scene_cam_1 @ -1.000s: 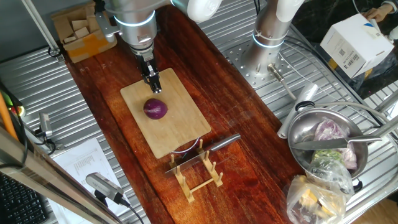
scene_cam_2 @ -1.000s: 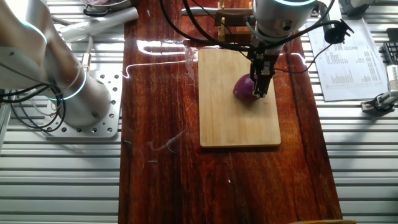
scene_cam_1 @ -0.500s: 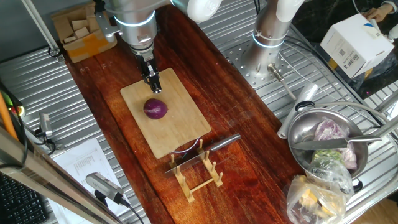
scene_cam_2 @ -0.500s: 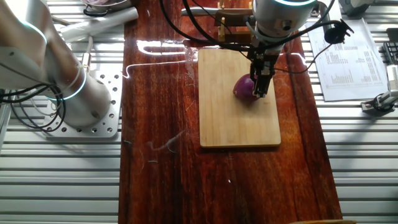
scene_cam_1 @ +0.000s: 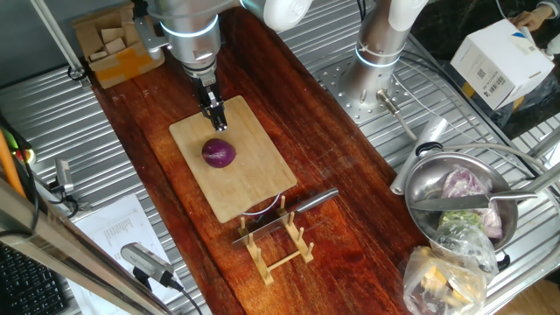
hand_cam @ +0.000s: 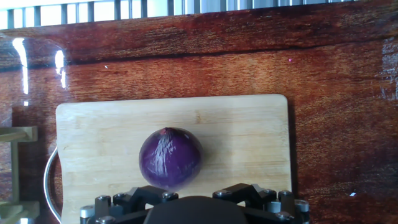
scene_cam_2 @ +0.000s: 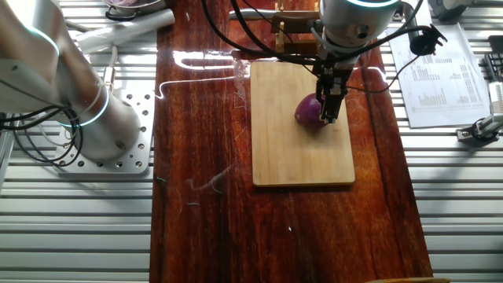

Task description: Chop the onions

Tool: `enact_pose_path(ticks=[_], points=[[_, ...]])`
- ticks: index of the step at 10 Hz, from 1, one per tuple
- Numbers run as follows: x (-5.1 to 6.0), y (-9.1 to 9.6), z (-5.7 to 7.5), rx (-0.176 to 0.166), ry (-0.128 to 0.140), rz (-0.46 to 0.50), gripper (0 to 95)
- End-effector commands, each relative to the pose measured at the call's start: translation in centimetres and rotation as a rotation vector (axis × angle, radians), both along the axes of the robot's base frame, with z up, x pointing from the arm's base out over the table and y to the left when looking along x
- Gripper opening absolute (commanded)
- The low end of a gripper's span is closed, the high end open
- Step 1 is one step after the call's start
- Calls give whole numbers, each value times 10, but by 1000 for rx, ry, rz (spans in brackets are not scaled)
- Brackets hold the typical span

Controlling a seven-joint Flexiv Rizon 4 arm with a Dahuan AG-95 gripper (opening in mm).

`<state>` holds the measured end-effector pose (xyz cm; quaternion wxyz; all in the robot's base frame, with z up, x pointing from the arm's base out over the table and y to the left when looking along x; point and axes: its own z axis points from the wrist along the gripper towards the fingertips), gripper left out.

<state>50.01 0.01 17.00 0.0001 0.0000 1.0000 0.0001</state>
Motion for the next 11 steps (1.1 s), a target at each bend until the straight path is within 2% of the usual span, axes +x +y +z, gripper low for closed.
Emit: enact_pose_path(ticks=[1,9,11], points=[[0,0,0,23,-8,31,0],[0,0,1,21,-1,29,0],[0,0,1,-13,-1,29,0]])
